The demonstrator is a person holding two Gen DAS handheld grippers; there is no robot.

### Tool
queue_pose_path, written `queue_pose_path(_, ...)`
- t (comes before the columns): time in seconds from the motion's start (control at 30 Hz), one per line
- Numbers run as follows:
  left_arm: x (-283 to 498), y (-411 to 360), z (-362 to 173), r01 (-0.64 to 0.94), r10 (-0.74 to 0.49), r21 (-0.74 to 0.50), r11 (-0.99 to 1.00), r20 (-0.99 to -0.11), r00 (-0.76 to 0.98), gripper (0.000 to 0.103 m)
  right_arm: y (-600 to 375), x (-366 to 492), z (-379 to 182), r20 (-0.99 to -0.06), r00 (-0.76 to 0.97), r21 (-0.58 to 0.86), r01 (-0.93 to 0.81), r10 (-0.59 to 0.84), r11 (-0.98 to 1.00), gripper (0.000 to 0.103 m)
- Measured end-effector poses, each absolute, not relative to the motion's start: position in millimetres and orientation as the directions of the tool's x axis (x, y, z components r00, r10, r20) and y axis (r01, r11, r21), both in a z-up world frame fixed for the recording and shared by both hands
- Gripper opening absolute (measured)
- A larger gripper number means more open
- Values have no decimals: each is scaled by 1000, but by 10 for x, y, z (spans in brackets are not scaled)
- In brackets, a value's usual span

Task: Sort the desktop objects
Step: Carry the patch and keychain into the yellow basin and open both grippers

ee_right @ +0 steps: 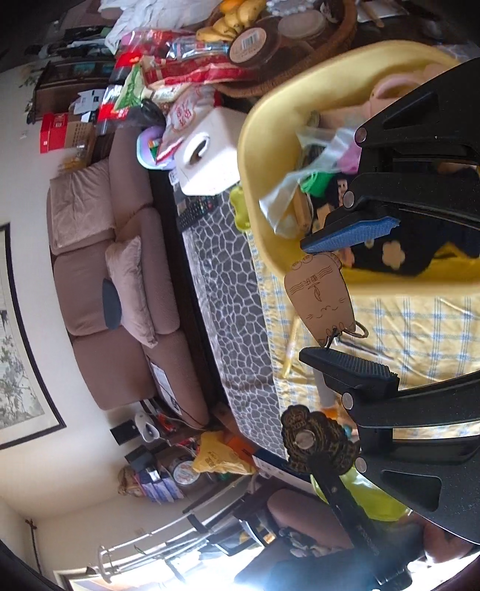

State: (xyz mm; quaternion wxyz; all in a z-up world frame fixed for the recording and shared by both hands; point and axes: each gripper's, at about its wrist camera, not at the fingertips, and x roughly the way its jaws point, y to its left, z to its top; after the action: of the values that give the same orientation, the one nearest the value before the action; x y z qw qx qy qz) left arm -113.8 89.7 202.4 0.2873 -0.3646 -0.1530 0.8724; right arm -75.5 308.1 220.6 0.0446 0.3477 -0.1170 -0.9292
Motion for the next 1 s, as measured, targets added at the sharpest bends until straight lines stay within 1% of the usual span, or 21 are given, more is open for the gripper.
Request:
queue_pose_path(0.17,-1103,1491,2116,-474,672,-477,-741,-543,-504,10,3520,-671,2169,-654,-751,239,-96,-87,-966,54)
queue_pose_path(0.33,-1083,2054,2116,-531,711,-478,-699,-544,-446,10,3818,-659,2037,-689,-723,232,-154,-51,-960,54)
queue_pose_path(0.5,-1193,2419,1940,-524,746,-537,-661,-549,-378,10,3994,-649,1896,-722,-692,187,-197,1,-962,54)
queue_pose_path(0.6,-1280,2530,1804,-501,756,-572,-649,-557,-344,10,4115,-665,1784,-746,-666,189,-222,7,-957,54)
queue_pose_path(0.8,-1381,2662,1585,-477,738,-573,-666,-596,-316,10,4194,-693,1665,-777,-629,173,-243,19,-954,55)
queue_pose_path(0.87,-1374,2673,1556,-474,726,-560,-679,-609,-320,13,4186,-690,1667,-778,-628,169,-246,24,-954,55)
queue_pose_path(0.93,-1381,2650,1535,-457,712,-555,-695,-617,-334,22,4172,-679,1698,-769,-639,179,-240,16,-954,55)
queue_pose_path(0.97,-1383,2624,1536,-450,711,-558,-697,-617,-337,25,4162,-673,1720,-764,-645,184,-236,13,-954,56)
queue_pose_path(1.0,-1389,2602,1544,-447,711,-559,-698,-614,-343,31,4152,-662,1745,-757,-653,184,-233,14,-955,58)
